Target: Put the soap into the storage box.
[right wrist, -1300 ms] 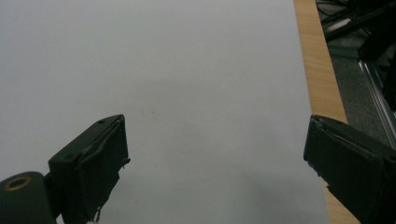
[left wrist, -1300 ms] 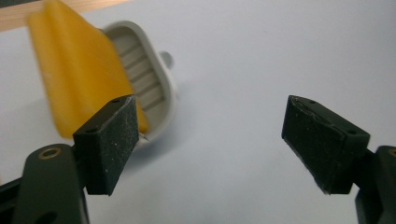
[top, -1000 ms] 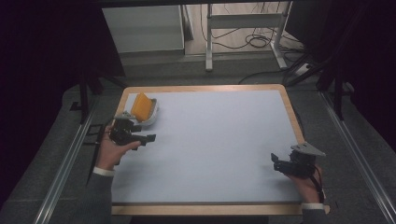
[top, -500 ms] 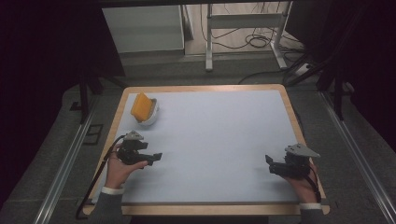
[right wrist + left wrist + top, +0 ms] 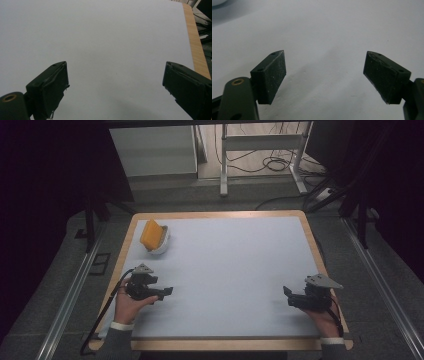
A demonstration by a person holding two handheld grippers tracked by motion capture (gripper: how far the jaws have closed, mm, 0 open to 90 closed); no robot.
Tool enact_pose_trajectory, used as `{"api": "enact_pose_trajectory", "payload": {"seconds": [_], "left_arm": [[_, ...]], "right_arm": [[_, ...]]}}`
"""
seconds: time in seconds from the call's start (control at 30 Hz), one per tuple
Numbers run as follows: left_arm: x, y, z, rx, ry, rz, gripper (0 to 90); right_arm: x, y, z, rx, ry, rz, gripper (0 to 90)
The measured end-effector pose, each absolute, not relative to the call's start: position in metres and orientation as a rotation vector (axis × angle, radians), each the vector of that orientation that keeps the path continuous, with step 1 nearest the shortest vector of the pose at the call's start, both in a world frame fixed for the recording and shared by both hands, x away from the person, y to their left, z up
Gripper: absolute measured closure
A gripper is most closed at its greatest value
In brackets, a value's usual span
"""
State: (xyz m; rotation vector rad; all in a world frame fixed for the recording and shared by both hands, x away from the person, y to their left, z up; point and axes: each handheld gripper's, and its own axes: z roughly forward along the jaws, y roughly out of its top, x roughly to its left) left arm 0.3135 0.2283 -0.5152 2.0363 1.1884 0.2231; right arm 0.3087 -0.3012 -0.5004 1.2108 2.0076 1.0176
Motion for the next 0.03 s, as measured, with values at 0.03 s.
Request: {"api": "enact_pose_trajectory", "payload": {"seconds": [0.03], "left_arm": [[0.3134, 0.2281, -0.5153, 2.036, 1.188, 0.215, 18.5]], "right_arm": [[0.3087, -0.3012, -0.5004, 1.211, 2.008, 1.018, 6.6]]}}
